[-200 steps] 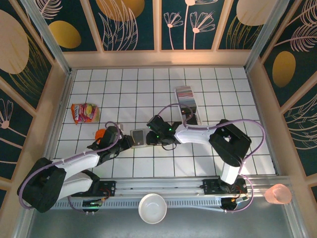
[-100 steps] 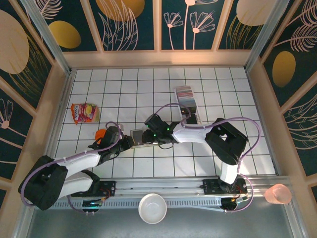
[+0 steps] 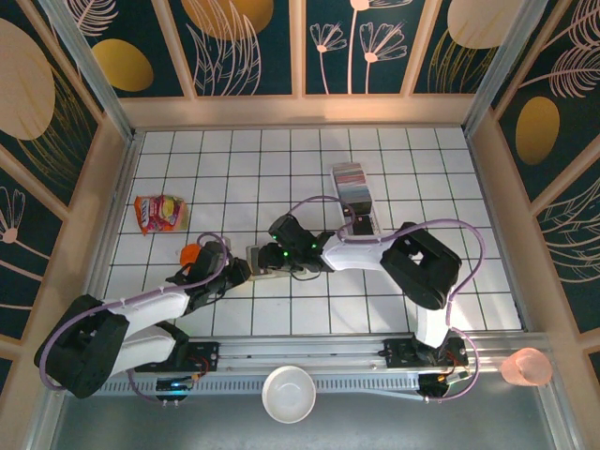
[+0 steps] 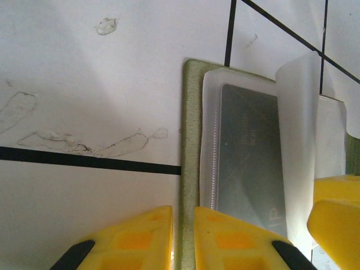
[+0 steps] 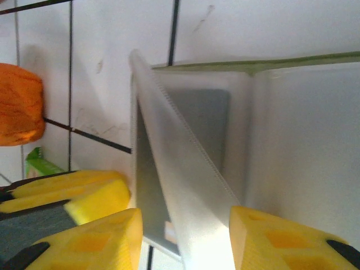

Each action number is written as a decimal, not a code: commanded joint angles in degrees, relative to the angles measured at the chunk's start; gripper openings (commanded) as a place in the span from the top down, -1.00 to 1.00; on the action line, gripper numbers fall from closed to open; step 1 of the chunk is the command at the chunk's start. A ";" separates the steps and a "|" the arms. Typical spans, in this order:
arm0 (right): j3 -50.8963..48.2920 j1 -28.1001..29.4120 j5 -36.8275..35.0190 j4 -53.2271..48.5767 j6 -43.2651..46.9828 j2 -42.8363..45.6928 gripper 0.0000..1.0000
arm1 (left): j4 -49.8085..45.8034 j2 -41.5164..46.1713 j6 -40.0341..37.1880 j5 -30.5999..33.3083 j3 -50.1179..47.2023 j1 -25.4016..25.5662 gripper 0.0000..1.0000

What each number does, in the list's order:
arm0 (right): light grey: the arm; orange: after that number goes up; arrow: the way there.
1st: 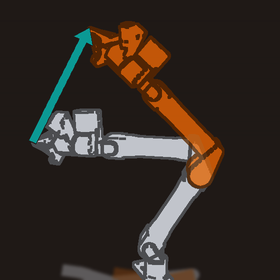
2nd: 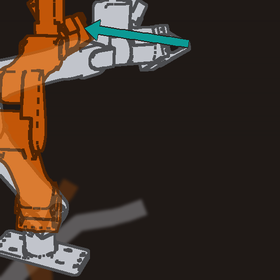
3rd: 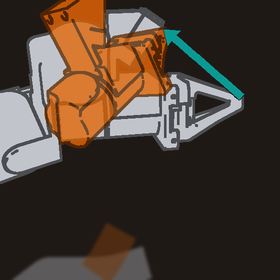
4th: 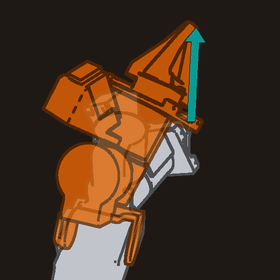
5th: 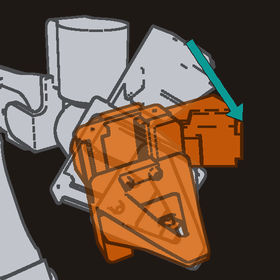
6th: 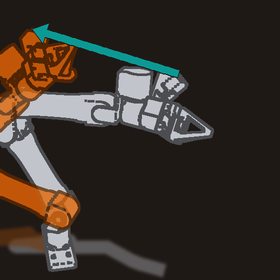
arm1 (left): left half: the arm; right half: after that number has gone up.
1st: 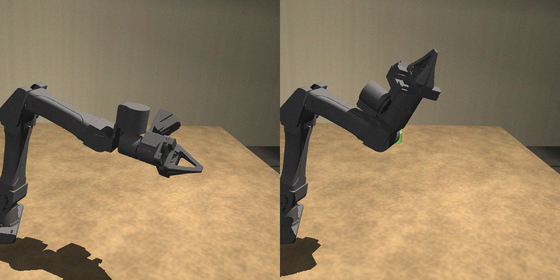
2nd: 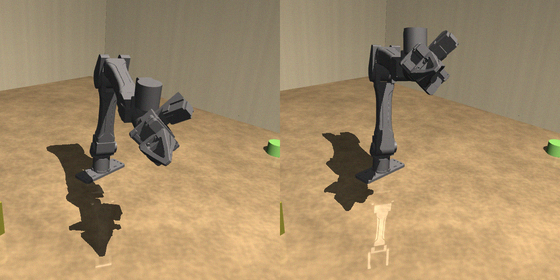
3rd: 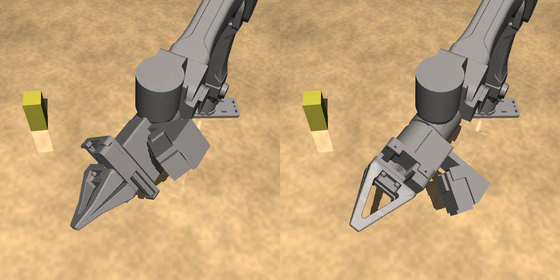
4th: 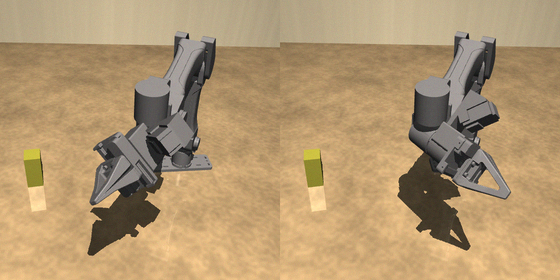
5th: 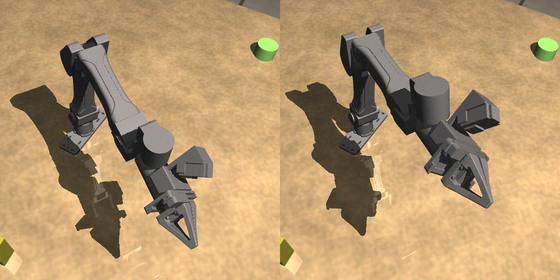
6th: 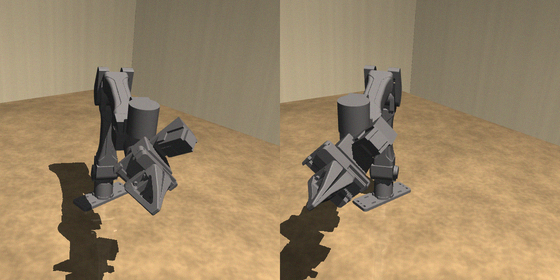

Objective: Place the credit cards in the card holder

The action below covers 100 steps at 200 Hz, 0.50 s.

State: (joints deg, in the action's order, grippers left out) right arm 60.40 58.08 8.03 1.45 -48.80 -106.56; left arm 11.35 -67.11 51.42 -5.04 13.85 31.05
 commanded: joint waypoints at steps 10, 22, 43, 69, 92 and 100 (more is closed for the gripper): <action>1.55 0.97 1.35 2.98 -1.39 -1.36 0.11 | 0.16 2.23 1.34 2.10 -0.83 -0.04 0.68; 1.65 1.10 1.46 3.03 -1.47 -1.46 0.11 | -0.22 3.46 1.49 2.83 -1.09 -0.08 0.67; 1.41 1.15 1.79 4.02 -1.95 -1.60 0.11 | -2.07 5.71 1.92 4.42 -1.19 -0.11 0.68; 0.94 1.29 2.86 6.76 -2.86 -1.78 0.11 | -4.48 9.61 2.59 6.97 -1.69 -0.10 0.69; 1.97 1.39 3.48 7.09 -3.00 -2.85 0.12 | -7.39 14.29 3.45 9.99 -2.46 -0.03 0.69; 2.39 1.36 3.55 6.98 -2.89 -3.23 0.12 | -8.40 16.10 3.59 10.77 -2.68 -0.06 0.70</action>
State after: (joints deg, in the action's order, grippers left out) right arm 60.58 58.74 10.63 6.57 -50.70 -107.87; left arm 7.46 -55.16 53.49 1.48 12.34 31.05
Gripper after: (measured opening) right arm 0.442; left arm 0.154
